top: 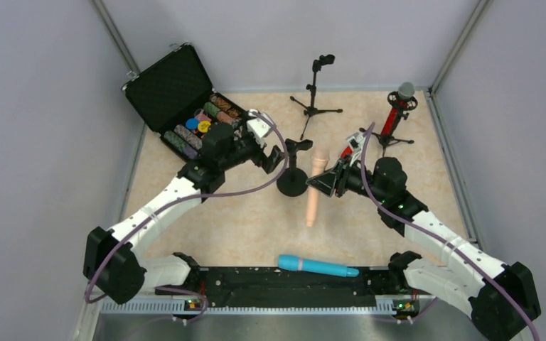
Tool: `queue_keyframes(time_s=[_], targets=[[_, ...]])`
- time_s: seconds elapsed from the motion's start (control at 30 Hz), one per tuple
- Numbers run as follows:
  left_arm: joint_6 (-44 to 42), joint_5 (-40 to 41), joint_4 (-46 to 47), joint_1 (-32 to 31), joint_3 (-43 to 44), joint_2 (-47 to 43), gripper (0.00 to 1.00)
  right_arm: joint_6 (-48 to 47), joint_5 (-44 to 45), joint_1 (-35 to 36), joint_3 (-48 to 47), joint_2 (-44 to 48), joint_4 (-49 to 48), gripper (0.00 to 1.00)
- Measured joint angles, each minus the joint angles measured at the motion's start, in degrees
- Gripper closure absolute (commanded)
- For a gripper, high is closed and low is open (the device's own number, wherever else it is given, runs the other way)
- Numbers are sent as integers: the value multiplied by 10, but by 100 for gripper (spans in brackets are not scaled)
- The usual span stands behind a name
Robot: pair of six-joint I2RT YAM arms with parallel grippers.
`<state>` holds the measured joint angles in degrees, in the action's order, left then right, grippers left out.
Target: Attach the microphones to the stand
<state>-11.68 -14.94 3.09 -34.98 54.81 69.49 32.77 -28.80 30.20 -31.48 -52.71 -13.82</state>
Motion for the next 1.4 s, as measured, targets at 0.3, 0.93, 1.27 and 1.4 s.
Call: queue_keyframes(time_s=[0.3, 0.93, 1.27, 1.4], targets=[[-2, -224, 68, 91, 32, 95, 3, -25, 3, 0, 0, 0, 2, 100], [-3, -377, 139, 87, 83, 202, 11, -43, 5, 0, 0, -13, 2, 100], [-16, -388, 126, 81, 83, 219, 24, -42, 5, 0, 0, -13, 2, 100], [-29, -385, 110, 78, 83, 219, 73, -42, 5, 0, 0, -13, 4, 100]])
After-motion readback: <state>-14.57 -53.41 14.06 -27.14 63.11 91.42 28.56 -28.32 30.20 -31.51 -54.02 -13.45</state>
